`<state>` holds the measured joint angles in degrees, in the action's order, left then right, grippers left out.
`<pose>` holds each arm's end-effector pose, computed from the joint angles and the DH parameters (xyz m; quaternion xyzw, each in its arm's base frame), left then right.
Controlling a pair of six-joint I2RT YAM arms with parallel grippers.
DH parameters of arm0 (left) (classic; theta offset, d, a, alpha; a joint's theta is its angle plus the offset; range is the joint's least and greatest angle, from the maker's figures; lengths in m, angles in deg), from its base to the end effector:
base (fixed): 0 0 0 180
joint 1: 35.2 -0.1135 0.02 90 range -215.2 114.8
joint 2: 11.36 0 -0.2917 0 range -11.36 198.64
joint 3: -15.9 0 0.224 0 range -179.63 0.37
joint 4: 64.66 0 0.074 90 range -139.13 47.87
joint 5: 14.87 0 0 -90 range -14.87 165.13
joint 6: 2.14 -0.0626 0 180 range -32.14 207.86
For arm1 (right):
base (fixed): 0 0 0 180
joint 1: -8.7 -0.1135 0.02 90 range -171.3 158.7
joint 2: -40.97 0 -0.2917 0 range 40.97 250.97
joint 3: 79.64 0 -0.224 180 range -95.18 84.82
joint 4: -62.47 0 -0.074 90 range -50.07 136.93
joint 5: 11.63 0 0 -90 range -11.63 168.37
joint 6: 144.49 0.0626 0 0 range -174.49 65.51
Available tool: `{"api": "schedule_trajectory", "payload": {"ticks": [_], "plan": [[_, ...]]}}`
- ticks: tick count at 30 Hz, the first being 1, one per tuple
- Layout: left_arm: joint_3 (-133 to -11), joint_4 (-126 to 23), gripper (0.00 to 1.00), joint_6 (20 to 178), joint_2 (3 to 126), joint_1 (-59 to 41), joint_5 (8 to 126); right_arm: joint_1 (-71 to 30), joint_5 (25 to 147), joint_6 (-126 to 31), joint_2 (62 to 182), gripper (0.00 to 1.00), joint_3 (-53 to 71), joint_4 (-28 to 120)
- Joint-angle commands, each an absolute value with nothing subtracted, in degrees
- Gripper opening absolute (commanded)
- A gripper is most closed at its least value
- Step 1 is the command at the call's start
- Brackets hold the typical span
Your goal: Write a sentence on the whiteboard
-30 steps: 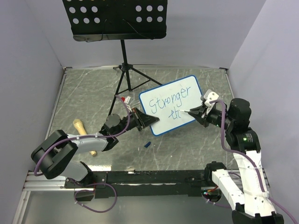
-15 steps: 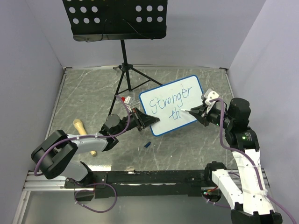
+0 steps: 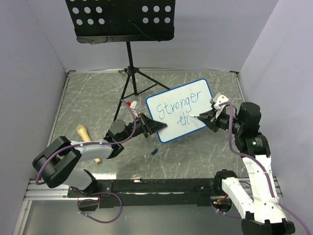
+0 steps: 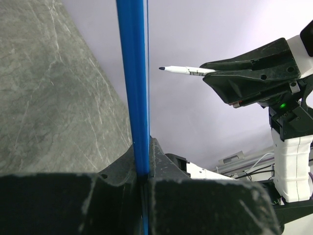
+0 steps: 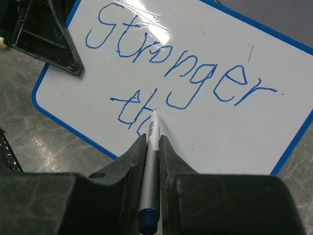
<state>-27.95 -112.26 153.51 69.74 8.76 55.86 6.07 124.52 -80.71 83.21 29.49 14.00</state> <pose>0.1902 -0.2121 0.2900 0.0074 0.6443 -0.6805 0.3488 0.1089 0.0502 0.3771 -0.4057 0.6730 0.2059 0.5831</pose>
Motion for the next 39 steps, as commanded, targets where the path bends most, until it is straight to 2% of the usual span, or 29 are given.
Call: {"api": "schedule_trajectory", "payload": {"ticks": [1,39], "plan": [[-29.34,-122.25,0.01,153.69,67.3,8.92,55.35,6.5,125.04,-80.24,82.99,0.0,29.8,16.7],[-28.81,-122.78,0.01,153.87,67.56,9.09,55.62,6.94,125.74,-80.24,82.64,0.0,30.33,16.7]]}}
